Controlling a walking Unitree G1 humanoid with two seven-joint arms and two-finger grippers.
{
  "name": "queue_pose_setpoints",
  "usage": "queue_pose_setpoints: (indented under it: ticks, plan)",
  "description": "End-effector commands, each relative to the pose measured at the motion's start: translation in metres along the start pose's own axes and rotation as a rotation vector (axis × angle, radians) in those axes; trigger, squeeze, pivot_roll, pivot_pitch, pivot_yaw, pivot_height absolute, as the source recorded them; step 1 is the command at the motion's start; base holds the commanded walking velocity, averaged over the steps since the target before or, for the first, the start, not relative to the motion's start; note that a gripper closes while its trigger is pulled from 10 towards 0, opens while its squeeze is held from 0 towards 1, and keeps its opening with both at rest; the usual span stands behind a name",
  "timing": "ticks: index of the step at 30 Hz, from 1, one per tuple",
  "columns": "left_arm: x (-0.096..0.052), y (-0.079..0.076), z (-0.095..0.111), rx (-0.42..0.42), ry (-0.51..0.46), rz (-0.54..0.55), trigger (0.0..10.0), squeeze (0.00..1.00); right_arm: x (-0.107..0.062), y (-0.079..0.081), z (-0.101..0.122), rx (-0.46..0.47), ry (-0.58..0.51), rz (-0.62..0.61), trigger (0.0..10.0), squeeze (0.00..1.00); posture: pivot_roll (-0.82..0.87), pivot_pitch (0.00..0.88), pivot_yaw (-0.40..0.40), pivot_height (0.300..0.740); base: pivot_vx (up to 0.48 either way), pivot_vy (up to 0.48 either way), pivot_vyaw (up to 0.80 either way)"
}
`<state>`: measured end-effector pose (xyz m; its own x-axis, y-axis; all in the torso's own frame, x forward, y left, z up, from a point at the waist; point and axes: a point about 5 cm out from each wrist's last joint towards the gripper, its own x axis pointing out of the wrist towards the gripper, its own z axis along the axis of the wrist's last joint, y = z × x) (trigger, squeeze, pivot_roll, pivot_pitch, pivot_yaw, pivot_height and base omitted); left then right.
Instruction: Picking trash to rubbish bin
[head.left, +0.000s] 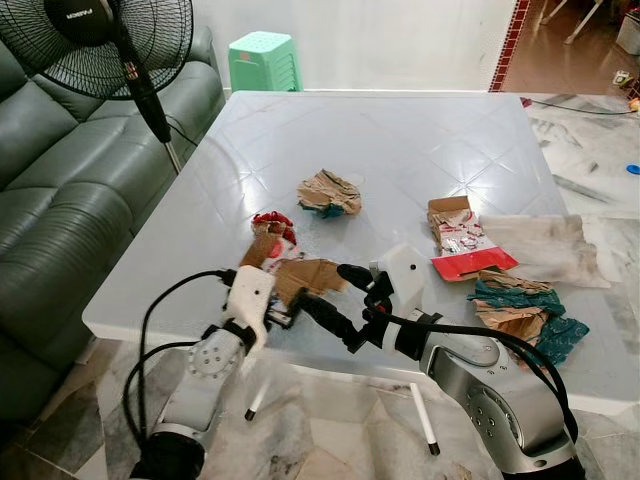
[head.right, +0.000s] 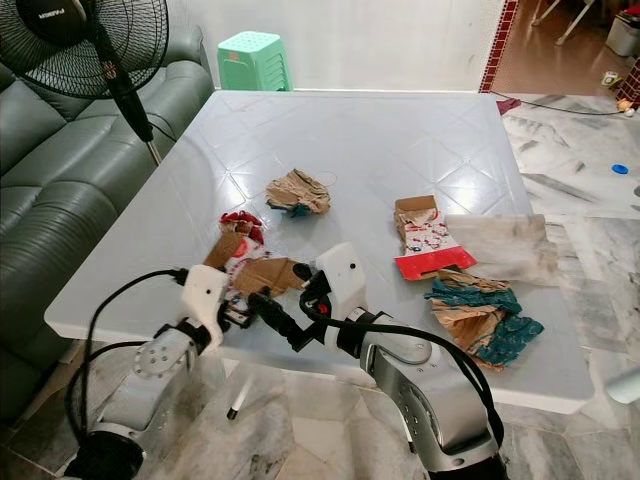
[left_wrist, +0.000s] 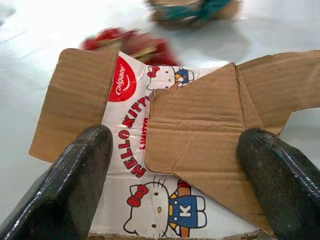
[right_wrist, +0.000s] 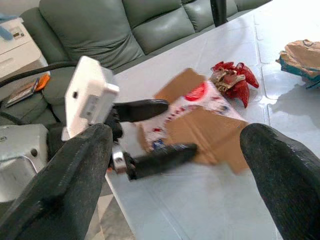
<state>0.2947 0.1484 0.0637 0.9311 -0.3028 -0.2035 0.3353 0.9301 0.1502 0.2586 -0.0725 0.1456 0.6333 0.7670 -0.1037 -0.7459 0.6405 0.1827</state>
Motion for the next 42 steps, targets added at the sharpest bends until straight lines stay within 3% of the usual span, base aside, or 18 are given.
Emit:
queue_pose_setpoints:
  ticks: [1, 8, 9, 10, 18, 26, 30, 34, 35, 38, 42]
  plan:
    - [-0.012, 0.011, -0.028, -0.001, 0.134, 0.056, 10.0, 1.00, 0.000, 0.001, 0.005, -0.013, -0.018, 0.009, 10.0, 0.00, -0.05, 0.037, 0.035, 0.740, 0.000, 0.000, 0.00]
    - [-0.014, 0.019, -0.026, 0.011, 0.125, 0.100, 10.0, 1.00, 0.001, 0.001, 0.005, -0.016, -0.017, 0.013, 10.0, 0.00, -0.04, 0.033, 0.032, 0.740, 0.000, 0.000, 0.00]
    - [-0.013, 0.019, -0.024, 0.013, 0.115, 0.105, 10.0, 0.90, 0.001, 0.001, 0.005, -0.016, -0.017, 0.013, 10.0, 0.00, -0.04, 0.033, 0.032, 0.740, 0.000, 0.000, 0.00]
    - [-0.010, 0.018, -0.018, 0.017, 0.093, 0.110, 10.0, 0.00, 0.001, 0.001, 0.005, -0.016, -0.017, 0.013, 10.0, 0.00, -0.05, 0.034, 0.032, 0.740, 0.000, 0.000, 0.00]
    - [-0.002, 0.021, 0.011, -0.010, -0.052, 0.162, 10.0, 0.00, 0.000, 0.001, 0.005, -0.017, -0.016, 0.009, 10.0, 0.00, -0.05, 0.036, 0.033, 0.740, 0.000, 0.000, 0.00]
    - [-0.004, 0.054, 0.041, -0.074, -0.199, 0.368, 10.0, 0.00, 0.000, 0.001, 0.005, -0.018, -0.016, 0.012, 10.0, 0.00, -0.05, 0.036, 0.031, 0.740, 0.000, 0.000, 0.00]
    - [-0.005, 0.068, 0.038, -0.119, -0.174, 0.444, 10.0, 0.00, 0.000, 0.001, 0.005, -0.018, -0.015, 0.012, 10.0, 0.00, -0.06, 0.036, 0.031, 0.740, 0.000, 0.000, 0.00]
    - [-0.002, 0.076, 0.026, -0.240, -0.089, 0.494, 10.0, 0.00, 0.000, 0.000, 0.005, -0.019, -0.016, 0.008, 10.0, 0.00, -0.06, 0.036, 0.032, 0.740, 0.000, 0.000, 0.00]
    - [-0.001, 0.077, 0.023, -0.279, -0.069, 0.501, 10.0, 0.00, 0.000, 0.000, 0.005, -0.019, -0.016, 0.006, 10.0, 0.00, -0.06, 0.036, 0.032, 0.740, 0.000, 0.000, 0.00]
    - [0.002, 0.076, 0.024, -0.289, -0.069, 0.482, 10.0, 0.00, 0.000, 0.000, 0.006, -0.020, -0.019, 0.003, 10.0, 0.00, -0.06, 0.036, 0.033, 0.740, 0.000, 0.000, 0.00]
    - [0.010, 0.069, 0.023, -0.401, -0.074, 0.442, 10.0, 0.00, 0.000, 0.000, 0.006, -0.020, -0.020, 0.000, 10.0, 0.00, -0.06, 0.037, 0.035, 0.740, 0.000, 0.000, 0.00]
